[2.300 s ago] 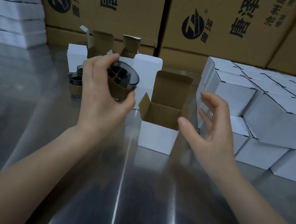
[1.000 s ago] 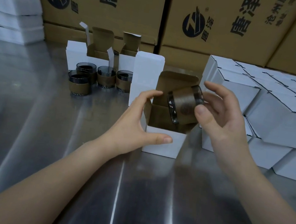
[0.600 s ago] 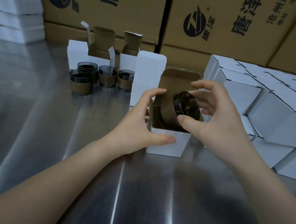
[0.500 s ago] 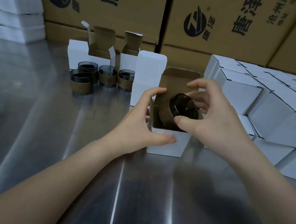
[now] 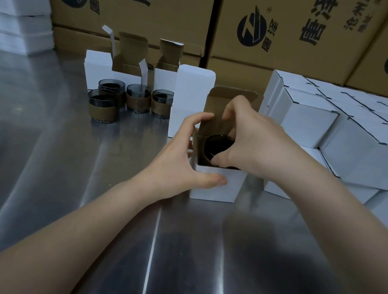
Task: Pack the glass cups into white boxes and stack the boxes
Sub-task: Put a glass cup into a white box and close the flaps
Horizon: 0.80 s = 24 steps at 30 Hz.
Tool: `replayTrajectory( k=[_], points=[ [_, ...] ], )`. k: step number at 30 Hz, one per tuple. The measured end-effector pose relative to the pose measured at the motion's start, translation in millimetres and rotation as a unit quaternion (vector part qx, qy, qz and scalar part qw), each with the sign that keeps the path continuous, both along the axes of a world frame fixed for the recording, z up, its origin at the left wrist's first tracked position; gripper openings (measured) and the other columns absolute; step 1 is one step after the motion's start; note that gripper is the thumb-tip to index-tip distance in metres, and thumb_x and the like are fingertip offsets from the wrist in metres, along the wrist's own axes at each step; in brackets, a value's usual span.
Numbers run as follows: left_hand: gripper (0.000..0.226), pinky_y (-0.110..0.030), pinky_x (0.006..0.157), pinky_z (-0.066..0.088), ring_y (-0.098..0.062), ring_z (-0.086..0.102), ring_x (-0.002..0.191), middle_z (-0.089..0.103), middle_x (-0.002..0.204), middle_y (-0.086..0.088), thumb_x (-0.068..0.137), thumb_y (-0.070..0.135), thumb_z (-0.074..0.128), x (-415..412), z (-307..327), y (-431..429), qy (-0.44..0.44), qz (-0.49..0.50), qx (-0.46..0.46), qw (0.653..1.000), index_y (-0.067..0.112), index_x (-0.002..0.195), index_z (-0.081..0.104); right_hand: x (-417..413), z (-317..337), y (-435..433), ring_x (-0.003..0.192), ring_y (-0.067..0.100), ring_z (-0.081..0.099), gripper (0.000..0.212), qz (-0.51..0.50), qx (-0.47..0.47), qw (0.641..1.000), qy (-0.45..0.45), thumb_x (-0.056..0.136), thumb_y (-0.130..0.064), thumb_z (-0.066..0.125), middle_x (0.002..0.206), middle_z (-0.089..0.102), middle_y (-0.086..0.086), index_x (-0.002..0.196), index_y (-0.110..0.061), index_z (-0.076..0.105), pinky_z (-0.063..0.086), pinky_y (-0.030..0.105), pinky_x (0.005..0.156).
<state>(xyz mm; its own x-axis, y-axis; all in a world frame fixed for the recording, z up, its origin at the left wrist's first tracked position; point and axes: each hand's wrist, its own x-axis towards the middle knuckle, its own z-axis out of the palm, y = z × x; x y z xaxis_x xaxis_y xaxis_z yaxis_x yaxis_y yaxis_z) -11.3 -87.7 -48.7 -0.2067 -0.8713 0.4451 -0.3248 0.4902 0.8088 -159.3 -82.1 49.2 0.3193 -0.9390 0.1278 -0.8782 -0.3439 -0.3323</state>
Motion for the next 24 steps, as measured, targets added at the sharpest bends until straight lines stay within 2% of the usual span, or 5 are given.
replayTrajectory(
  k=[4,10,16,19,24],
  points=[
    [0.092,-0.015,0.099,0.042,0.003,0.052,0.118,0.042,0.128,0.034,0.061,0.039,0.086,0.2,0.1,-0.7,-0.002,-0.004,-0.002,1.0,0.067,0.124,0.025,5.3,4.4,-3.0,0.087,0.021,0.05,0.056,-0.003,0.019,0.998,0.059,0.069,-0.027,0.084,0.091,0.053,-0.003,0.102,-0.023,0.04,0.029,0.033,0.07],
    [0.092,-0.002,0.094,0.038,0.011,0.047,0.118,0.037,0.12,0.048,0.062,0.041,0.085,0.6,0.3,0.2,-0.009,-0.003,-0.007,1.0,0.065,0.125,0.024,13.3,12.8,-8.3,0.094,0.023,0.048,0.046,0.003,0.05,0.989,0.142,0.07,-0.029,0.085,0.099,0.054,-0.001,0.093,-0.02,0.046,0.033,0.036,0.078],
    [0.09,-0.009,0.095,0.035,0.017,0.041,0.119,0.032,0.115,0.056,0.061,0.047,0.083,0.4,1.2,0.4,-0.011,-0.002,-0.002,1.0,0.069,0.123,0.021,19.1,16.4,-13.6,0.091,0.024,0.052,0.039,0.008,0.071,0.978,0.196,0.073,-0.03,0.083,0.096,0.058,0.002,0.096,-0.015,0.055,0.037,0.038,0.079],
    [0.091,-0.001,0.091,0.035,0.023,0.039,0.116,0.03,0.115,0.058,0.062,0.047,0.083,0.6,1.8,1.1,-0.019,-0.004,-0.003,1.0,0.07,0.123,0.02,16.5,16.1,-15.6,0.095,0.025,0.055,0.043,0.018,0.063,0.978,0.2,0.072,-0.037,0.083,0.1,0.061,0.002,0.102,-0.015,0.06,0.041,0.038,0.082],
    [0.089,-0.017,0.101,0.04,0.004,0.048,0.122,0.034,0.123,0.047,0.058,0.053,0.082,1.2,1.3,2.2,-0.003,-0.014,0.006,1.0,0.07,0.122,0.022,2.8,13.4,-15.6,0.098,0.02,0.058,0.051,0.04,0.043,0.989,0.138,0.07,-0.046,0.082,0.103,0.063,-0.003,0.11,-0.021,0.063,0.05,0.037,0.086]
  ],
)
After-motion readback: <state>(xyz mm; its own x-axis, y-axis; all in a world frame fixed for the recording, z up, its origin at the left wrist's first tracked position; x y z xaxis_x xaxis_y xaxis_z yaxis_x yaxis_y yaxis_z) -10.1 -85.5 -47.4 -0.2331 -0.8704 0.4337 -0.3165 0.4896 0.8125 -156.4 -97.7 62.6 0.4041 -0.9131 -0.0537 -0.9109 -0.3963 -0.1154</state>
